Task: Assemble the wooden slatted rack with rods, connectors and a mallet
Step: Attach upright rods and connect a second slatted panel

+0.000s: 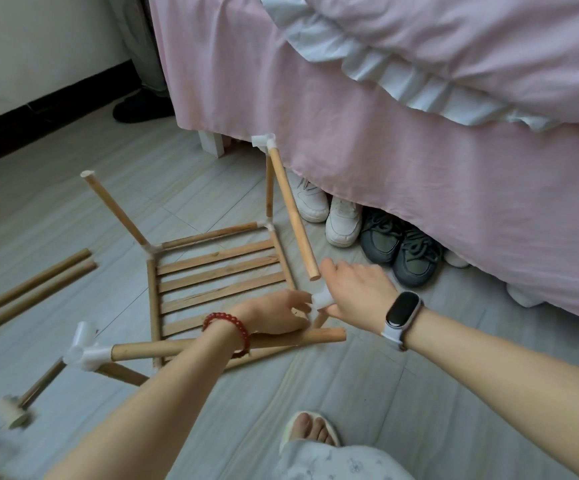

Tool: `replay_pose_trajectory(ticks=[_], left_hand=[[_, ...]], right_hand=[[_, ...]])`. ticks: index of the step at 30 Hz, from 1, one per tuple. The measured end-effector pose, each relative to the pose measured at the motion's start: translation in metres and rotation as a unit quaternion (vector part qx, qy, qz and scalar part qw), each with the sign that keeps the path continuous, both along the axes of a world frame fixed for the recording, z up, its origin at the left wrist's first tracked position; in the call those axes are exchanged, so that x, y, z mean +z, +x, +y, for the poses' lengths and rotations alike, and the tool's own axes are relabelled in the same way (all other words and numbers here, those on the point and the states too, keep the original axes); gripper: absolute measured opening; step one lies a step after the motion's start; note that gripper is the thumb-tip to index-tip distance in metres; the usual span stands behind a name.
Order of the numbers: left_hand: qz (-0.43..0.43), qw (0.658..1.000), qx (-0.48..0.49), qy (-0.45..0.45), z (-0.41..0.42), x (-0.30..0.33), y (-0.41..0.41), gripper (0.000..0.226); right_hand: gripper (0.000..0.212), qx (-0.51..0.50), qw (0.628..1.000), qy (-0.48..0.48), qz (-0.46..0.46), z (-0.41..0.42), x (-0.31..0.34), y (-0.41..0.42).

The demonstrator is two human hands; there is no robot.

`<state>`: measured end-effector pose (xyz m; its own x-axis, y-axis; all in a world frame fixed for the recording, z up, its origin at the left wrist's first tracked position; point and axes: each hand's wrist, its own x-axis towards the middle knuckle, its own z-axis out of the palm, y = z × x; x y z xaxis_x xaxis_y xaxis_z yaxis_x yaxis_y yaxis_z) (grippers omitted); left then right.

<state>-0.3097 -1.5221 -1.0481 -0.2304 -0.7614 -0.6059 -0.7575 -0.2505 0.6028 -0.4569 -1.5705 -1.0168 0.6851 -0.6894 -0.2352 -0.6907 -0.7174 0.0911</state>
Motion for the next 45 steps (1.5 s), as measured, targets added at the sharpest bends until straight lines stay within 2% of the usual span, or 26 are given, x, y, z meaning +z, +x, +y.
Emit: replay_pose_trajectory(ticks=[2,4,6,7,9,11,12,15,18,20,27,30,33,36,37,40,42,45], left_hand=[[0.026,0.999,0.009,-0.021,-0.002,-0.008,-0.008,0.029],[0.081,0.994,0.066,-0.033,-0.007,-0.016,-0.013,0.013],[0.096,0.99,0.089,-0.047,-0.013,-0.023,-0.013,0.006],[0.087,0.991,0.086,-0.056,-0.015,-0.027,-0.013,0.008],[0.06,0.993,0.074,-0.076,-0.016,-0.034,-0.015,0.016],[0.015,0.993,0.065,-0.102,-0.015,-0.039,-0.019,0.028],[-0.008,0.992,0.062,-0.114,-0.015,-0.04,-0.02,0.033],[-0.03,0.989,0.061,-0.129,-0.014,-0.04,-0.022,0.028],[-0.025,0.991,0.025,-0.131,-0.015,-0.036,-0.018,0.021],[-0.018,0.992,0.01,-0.122,-0.017,-0.038,-0.017,0.019],[-0.044,0.986,-0.026,-0.159,-0.02,-0.045,-0.02,0.021],[-0.015,0.988,-0.017,-0.153,-0.022,-0.044,-0.018,0.019],[0.029,0.995,0.008,-0.098,-0.019,-0.035,-0.008,0.022],[-0.002,0.998,0.015,-0.064,-0.008,-0.021,0.01,0.036],[-0.013,0.998,0.018,-0.059,0.0,-0.017,0.015,0.04],[-0.086,0.991,-0.037,-0.097,0.031,0.0,0.023,0.049],[-0.163,0.968,-0.098,-0.165,0.047,0.006,0.024,0.051],[-0.191,0.951,-0.104,-0.221,0.054,0.001,0.026,0.047]], right_hand=[[0.04,0.027,0.999,-0.01,0.039,-0.001,0.004,0.006],[0.04,0.03,0.999,-0.003,0.042,0.0,0.006,0.008],[0.043,-0.012,0.997,0.08,0.009,0.001,0.007,0.005],[0.042,-0.05,0.985,0.167,-0.013,0.0,0.01,0.003],[0.036,-0.161,0.922,0.347,-0.064,-0.007,0.019,0.0],[0.035,-0.243,0.863,0.429,-0.112,-0.011,0.021,-0.001],[0.038,-0.261,0.858,0.425,-0.126,-0.011,0.019,0.001],[0.035,-0.27,0.891,0.333,-0.152,-0.007,0.005,0.007],[0.022,-0.325,0.843,0.381,-0.195,-0.009,0.004,0.007],[0.015,-0.338,0.826,0.411,-0.186,-0.012,0.007,0.005],[0.009,-0.313,0.844,0.412,-0.139,-0.016,0.01,0.0],[0.01,-0.291,0.852,0.412,-0.141,-0.018,0.012,-0.001],[0.029,-0.269,0.881,0.371,-0.121,-0.015,0.013,0.002],[0.064,-0.213,0.947,0.239,-0.019,-0.007,0.012,0.007],[0.07,-0.198,0.96,0.198,0.008,-0.004,0.011,0.008],[0.063,-0.221,0.956,0.192,-0.011,-0.002,0.004,0.013],[0.053,-0.24,0.948,0.205,-0.031,-0.002,0.001,0.017],[0.039,-0.212,0.959,0.187,-0.012,0.005,0.0,0.019]])
